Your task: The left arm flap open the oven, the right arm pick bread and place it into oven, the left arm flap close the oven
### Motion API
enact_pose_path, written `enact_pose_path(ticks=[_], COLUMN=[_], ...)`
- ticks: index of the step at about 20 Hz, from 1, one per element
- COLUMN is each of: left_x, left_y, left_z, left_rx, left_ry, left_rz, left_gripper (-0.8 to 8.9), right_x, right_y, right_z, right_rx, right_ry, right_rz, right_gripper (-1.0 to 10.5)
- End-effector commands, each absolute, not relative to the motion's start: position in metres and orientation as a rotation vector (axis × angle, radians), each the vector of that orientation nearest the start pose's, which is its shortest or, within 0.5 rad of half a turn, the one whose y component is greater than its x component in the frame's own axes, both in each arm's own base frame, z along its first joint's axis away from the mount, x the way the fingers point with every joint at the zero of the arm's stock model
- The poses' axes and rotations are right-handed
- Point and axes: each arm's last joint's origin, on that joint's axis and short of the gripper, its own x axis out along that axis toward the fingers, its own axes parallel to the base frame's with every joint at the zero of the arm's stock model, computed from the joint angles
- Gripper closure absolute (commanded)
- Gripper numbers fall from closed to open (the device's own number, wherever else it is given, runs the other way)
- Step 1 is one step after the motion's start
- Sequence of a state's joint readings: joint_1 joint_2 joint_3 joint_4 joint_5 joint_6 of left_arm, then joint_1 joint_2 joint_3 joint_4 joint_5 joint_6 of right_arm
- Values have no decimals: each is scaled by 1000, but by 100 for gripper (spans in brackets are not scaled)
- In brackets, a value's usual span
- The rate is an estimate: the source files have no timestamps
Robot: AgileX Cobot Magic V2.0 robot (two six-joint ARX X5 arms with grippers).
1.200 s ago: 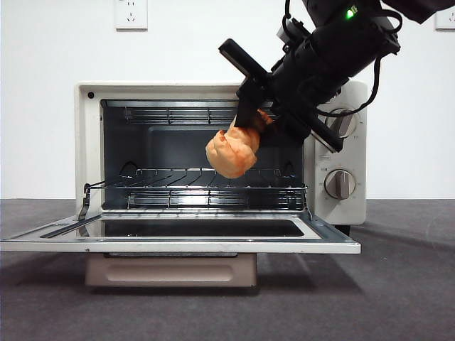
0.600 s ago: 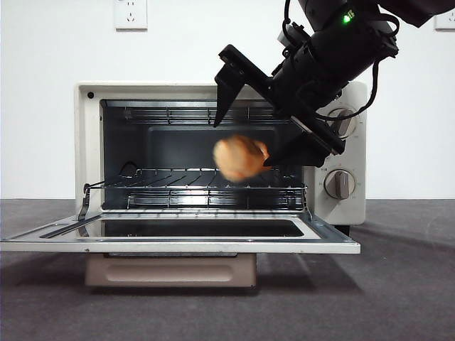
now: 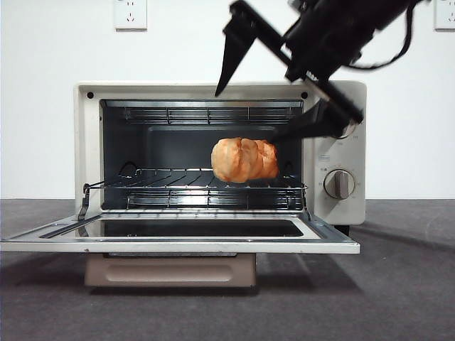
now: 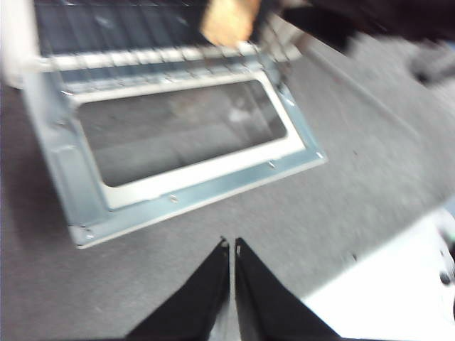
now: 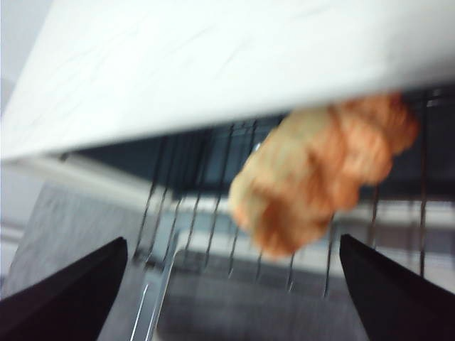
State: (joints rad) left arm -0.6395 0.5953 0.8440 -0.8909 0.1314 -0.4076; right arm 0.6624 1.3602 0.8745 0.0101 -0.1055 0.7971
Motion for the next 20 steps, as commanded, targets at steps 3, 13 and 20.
enact_pose_path(ticks=[3,13,20], left_x=[101,200,206], left_y=[-65,-32,-15], left_z=[313,258,177], left_rx=[-186,-404,-609], left_ry=[846,1058,1209], left_rz=[-498,-430,-312], left_gripper=[800,801,800], right_x=[191,98,55], right_y=[174,92,52], right_z=[291,324,336], right_rx=[476,233,244], right_ry=[718,741,664], right_rz=[628,609,645], right_gripper=[470,470,470])
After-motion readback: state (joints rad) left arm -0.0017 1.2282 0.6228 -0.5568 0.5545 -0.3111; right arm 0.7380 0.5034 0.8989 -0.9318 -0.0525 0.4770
